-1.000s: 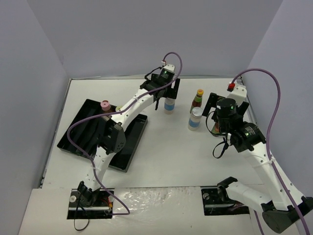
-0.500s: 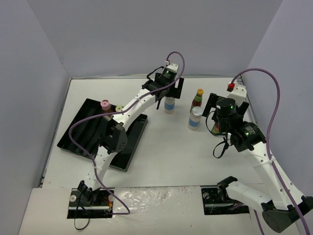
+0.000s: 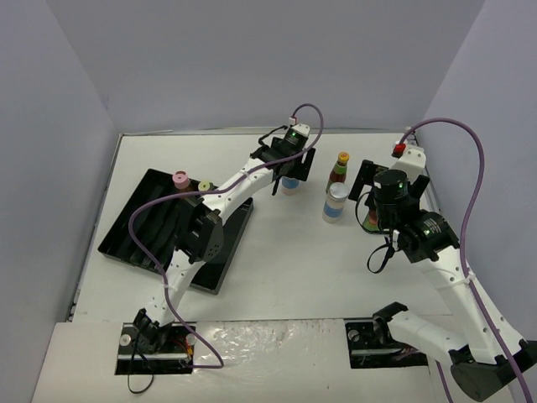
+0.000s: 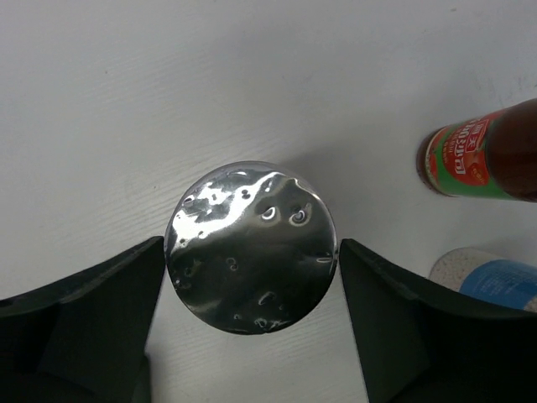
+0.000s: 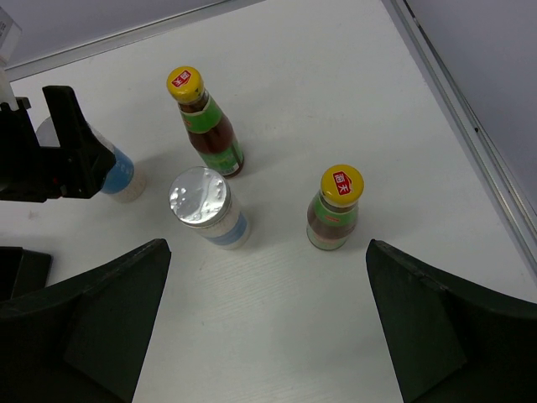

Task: Organize the condiment bottles

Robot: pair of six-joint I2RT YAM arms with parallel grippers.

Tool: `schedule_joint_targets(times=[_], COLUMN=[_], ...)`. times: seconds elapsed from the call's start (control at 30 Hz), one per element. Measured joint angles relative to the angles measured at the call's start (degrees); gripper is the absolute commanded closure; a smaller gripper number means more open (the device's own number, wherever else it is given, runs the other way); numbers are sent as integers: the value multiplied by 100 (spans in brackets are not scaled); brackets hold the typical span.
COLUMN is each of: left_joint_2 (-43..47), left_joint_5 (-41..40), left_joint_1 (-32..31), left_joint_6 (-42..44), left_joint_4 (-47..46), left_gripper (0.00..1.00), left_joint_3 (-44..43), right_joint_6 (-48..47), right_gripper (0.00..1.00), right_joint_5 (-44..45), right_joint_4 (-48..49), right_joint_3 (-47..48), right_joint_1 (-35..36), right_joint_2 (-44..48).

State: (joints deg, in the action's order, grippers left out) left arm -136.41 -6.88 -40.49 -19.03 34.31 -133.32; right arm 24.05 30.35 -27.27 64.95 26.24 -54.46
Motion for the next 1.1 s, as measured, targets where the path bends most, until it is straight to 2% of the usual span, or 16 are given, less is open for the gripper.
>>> schedule_joint_targets(times=[0.13,0.23,0.3,0.43,0.6,0.77,1.1], left_joint_2=[-21,-22,-21,42,688,1279,3341], left_joint_5=[-50,-77,-89,-88,-59,-64,-158], left_joint_1=[4,4,4,4,4,4,114], left_joint_6=[59,109,109,194,341,481,571], left_joint_4=[12,6,-31,-241,-602,-600,-625], left_gripper=[59,88,100,100,100,100,100], left_joint_3=[20,22,56,230,1270,1816,2598], right_joint_6=[-2,-2,-1,-2,0,2,2], right_gripper=[0,0,0,0,0,0,0], right_joint_5=[0,0,-2,-4,1,6,9], right_joint_4=[-2,-4,-4,-6,-9,-10,-17], right_joint_3=[0,0,0,0,-3,-39,-86], right_joint_1=[0,0,0,0,0,0,0], right_joint_2=[4,9,13,22,24,24,24])
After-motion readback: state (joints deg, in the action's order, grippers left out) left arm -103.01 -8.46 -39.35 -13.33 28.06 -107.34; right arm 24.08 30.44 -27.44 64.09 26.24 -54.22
